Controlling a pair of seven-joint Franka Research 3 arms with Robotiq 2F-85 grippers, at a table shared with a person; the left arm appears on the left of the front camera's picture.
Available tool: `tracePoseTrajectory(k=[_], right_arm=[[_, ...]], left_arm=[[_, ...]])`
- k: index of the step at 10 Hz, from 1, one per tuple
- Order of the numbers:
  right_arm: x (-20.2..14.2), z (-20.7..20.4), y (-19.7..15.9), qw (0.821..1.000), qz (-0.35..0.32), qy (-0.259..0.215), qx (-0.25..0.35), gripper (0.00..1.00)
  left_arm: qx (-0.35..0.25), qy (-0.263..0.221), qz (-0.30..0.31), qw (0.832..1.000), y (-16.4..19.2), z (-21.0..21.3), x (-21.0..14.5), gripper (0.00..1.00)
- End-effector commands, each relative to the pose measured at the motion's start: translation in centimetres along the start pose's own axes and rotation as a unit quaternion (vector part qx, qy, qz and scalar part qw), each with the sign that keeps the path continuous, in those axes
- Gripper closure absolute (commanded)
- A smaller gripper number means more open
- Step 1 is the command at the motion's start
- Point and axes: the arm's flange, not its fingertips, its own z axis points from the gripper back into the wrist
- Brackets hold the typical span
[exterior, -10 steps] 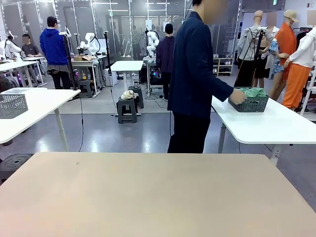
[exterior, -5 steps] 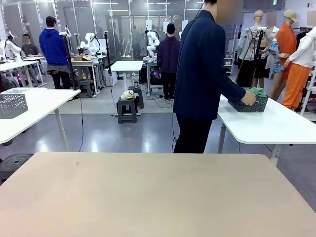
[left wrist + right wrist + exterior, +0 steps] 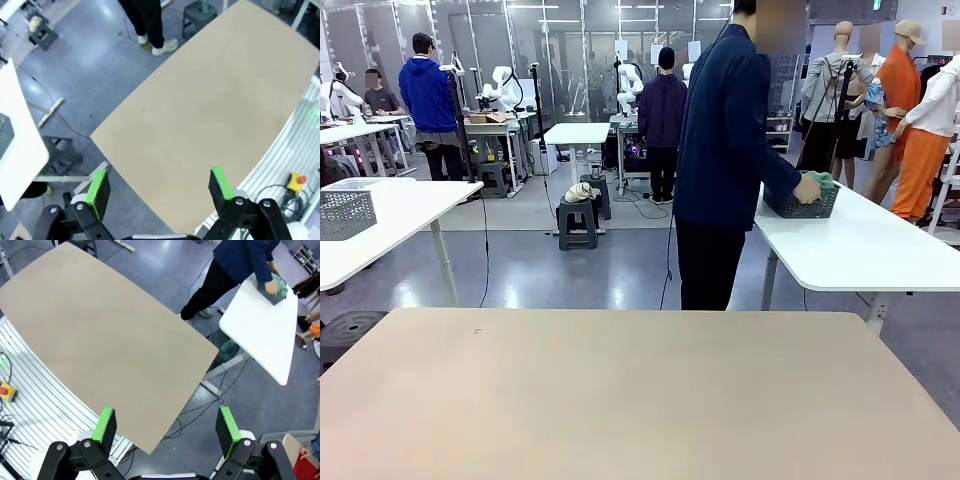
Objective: Fold the towels and place them in the basket.
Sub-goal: When a person lays out a Towel with hook on the table, fold it in half twice.
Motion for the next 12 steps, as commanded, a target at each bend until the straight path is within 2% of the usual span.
tracePoseTrajectory(k=[1,4,8,12], right_arm=[[0.0,0.1,0.2,1.0,-0.001,-0.003,-0.002,0.0],[0.0,0.1,0.2,1.0,-0.001,-0.003,-0.002,0.0],[0.1,0.4,0.1,1.0,0.011,-0.002,0.009,0.0],[0.3,1.9,0.2,1.0,0.015,0.013,0.013,0.0]], left_arm=[[-0.052,-0.018,-0.012,0.998,0.7,1.6,-2.2,0.0],[-0.089,-0.041,-0.042,0.994,0.2,3.5,-4.0,0.0],[-0.081,-0.055,-0.048,0.994,0.4,5.4,-5.3,0.0],[-0.084,-0.052,-0.066,0.993,-0.4,6.1,-4.9,0.0]])
